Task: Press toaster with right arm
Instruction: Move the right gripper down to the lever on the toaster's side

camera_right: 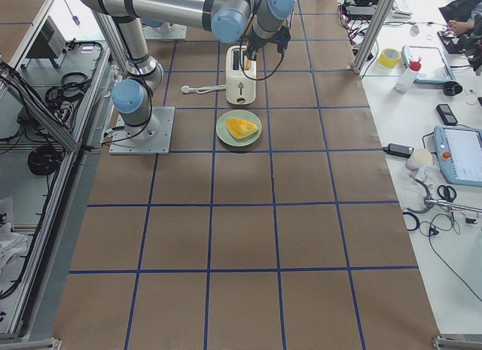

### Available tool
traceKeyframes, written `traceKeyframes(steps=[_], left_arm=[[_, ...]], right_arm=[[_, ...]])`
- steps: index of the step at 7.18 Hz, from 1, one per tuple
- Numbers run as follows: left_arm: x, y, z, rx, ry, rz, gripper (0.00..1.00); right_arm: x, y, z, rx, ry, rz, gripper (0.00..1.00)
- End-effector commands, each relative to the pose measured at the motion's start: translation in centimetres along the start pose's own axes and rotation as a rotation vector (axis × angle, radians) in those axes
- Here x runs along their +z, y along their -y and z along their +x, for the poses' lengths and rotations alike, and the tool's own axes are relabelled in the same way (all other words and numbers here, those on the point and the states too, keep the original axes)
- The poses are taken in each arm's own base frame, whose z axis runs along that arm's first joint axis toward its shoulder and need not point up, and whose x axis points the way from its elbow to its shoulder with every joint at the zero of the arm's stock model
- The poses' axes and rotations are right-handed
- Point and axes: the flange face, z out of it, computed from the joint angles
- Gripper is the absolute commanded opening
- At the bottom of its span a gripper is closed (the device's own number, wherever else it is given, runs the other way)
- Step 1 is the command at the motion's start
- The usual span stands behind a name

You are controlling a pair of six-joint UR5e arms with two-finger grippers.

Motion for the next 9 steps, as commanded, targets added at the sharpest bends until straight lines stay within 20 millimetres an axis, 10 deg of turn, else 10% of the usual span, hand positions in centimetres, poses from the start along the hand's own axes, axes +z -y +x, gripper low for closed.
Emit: traceKeyframes(steps=[1, 5, 9], left_arm=[[0.0, 0.0, 0.0, 0.0, 0.001, 0.0, 1.0], [0.0, 0.0, 0.0, 0.0, -0.001, 0.0, 1.0], [0.0, 0.0, 0.0, 0.0, -0.001, 0.0, 1.0]], right_arm=[[2.4, -0.3, 6.8, -0.062, 0.163, -0.004, 0.0], [11.3, -1.9, 12.6, -0.226, 0.453, 0.045, 0.0], [12.5, -0.3, 13.5, -0.272, 0.509, 0.105, 0.0]])
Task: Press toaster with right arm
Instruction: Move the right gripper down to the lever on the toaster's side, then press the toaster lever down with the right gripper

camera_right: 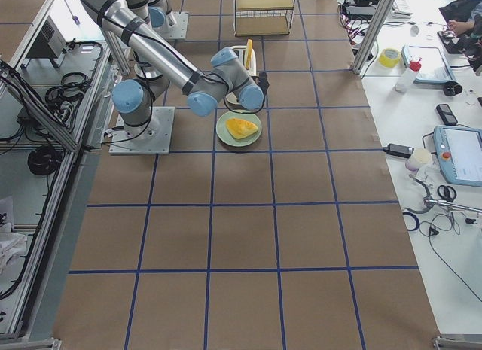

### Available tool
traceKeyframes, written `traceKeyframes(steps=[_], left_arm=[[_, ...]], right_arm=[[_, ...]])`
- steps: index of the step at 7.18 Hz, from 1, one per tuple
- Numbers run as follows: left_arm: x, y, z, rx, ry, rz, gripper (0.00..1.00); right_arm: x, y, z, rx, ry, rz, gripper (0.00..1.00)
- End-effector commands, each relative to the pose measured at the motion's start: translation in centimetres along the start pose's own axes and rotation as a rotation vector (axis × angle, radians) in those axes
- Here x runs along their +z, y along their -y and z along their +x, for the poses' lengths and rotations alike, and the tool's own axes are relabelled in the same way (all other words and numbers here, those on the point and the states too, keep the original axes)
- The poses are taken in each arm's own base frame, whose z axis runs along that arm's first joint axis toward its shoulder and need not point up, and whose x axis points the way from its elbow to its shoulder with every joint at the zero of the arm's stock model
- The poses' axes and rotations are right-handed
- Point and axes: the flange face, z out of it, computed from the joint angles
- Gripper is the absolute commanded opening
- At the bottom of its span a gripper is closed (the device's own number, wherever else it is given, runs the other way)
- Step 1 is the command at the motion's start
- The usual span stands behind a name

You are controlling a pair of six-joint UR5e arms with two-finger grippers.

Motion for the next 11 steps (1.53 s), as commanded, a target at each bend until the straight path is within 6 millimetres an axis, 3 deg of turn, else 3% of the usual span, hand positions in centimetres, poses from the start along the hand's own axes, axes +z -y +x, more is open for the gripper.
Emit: traceKeyframes(steps=[1, 6, 11], left_arm=[[0.0, 0.0, 0.0, 0.0, 0.0, 0.0, 1.0], [0.0, 0.0, 0.0, 0.0, 0.0, 0.0, 1.0], [0.0, 0.0, 0.0, 0.0, 0.0, 0.0, 1.0]], right_arm=[[0.1, 0.6, 1.0, -0.021, -0.003, 0.014, 0.0], [1.5, 0.9, 3.3, -0.027, -0.008, 0.03, 0.0], [1.8, 0.9, 3.8, -0.025, -0.004, 0.03, 0.0]])
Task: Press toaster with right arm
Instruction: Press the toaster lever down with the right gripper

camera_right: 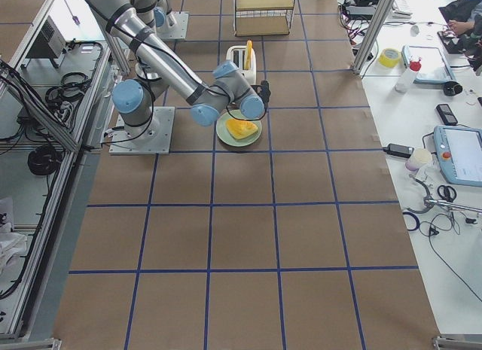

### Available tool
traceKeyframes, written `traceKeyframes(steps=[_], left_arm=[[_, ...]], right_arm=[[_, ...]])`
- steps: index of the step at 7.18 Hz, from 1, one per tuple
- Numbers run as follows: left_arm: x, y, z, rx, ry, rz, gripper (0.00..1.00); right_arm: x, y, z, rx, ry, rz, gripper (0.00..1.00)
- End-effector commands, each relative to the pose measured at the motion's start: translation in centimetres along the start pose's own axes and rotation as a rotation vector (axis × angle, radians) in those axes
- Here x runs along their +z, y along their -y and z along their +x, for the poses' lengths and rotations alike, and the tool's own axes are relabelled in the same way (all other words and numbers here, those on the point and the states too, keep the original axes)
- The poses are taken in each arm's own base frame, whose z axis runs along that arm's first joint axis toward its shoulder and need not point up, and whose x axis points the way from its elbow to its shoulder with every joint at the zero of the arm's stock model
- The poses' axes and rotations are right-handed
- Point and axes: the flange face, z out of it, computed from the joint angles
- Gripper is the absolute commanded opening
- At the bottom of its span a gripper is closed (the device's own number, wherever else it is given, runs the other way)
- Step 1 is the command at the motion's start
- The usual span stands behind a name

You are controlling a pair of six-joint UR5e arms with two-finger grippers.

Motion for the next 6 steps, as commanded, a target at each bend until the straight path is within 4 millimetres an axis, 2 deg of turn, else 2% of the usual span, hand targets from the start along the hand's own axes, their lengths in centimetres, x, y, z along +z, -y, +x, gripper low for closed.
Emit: traceKeyframes(steps=[1, 6], left_arm=[[0.0, 0.0, 0.0, 0.0, 0.0, 0.0, 1.0], [0.0, 0.0, 0.0, 0.0, 0.0, 0.0, 1.0]], right_arm=[[0.39, 0.1, 0.78, -0.004, -0.003, 0.002, 0.0], [0.69, -0.1, 1.09, 0.002, 0.0, -0.007, 0.0]])
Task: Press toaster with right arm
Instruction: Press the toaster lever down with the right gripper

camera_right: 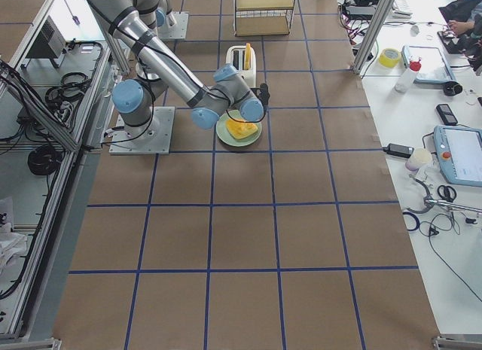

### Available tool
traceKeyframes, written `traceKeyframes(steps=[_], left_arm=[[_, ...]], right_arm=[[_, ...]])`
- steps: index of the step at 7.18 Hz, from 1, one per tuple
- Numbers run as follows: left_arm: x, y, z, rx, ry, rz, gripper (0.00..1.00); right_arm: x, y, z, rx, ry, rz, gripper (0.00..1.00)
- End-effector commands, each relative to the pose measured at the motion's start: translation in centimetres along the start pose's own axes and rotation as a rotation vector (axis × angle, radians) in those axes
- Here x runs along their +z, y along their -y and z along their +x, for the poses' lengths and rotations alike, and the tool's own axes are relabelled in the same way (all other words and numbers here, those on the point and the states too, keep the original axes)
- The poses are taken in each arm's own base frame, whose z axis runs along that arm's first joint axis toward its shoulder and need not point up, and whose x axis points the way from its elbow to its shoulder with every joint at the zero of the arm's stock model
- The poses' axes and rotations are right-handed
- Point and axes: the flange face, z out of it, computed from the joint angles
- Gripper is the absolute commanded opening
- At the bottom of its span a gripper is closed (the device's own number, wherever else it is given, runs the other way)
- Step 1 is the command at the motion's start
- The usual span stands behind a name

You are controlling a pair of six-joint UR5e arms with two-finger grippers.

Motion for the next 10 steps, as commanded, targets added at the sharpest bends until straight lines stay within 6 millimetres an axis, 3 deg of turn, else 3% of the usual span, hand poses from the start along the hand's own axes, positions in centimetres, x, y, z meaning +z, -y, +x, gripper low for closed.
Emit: traceKeyframes(steps=[1, 10], left_arm=[[0.0, 0.0, 0.0, 0.0, 0.0, 0.0, 1.0], [0.0, 0.0, 0.0, 0.0, 0.0, 0.0, 1.0]], right_arm=[[0.0, 0.0, 0.0, 0.0, 0.0, -0.001, 0.0], [2.4, -1.3, 2.2, -0.004, -0.019, -0.003, 0.0]])
